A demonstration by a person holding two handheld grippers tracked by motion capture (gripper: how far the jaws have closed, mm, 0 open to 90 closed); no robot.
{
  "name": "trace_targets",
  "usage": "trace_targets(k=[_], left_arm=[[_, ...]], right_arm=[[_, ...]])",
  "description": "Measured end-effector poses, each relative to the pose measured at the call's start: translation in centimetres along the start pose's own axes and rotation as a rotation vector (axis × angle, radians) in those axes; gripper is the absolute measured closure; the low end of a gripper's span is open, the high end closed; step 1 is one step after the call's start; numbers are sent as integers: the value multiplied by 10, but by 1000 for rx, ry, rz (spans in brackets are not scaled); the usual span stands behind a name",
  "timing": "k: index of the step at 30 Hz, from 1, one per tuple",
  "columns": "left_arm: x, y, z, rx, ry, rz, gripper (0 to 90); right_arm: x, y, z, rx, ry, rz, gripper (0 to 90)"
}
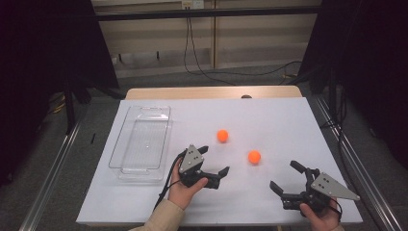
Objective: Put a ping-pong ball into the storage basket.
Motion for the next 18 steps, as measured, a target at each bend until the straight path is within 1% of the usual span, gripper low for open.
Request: trace_targets(k=[17, 18], left_arm=[[-1, 10, 3, 19, 1, -14, 21], [-2, 11, 4, 20, -4, -14, 22]], right_arm=[[0, 0, 0, 0, 3, 2, 12], [0, 0, 0, 0, 3, 1, 12]])
Point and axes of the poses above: each handheld gripper's, and its own axes: y roughly forward along the jaws, x roughly out of its underside, z roughly to its right, the point moved 4 cm from there along y, roughly forward along the jaws, and after that the axes turned 4 degrees about y, right-handed, at the moved point
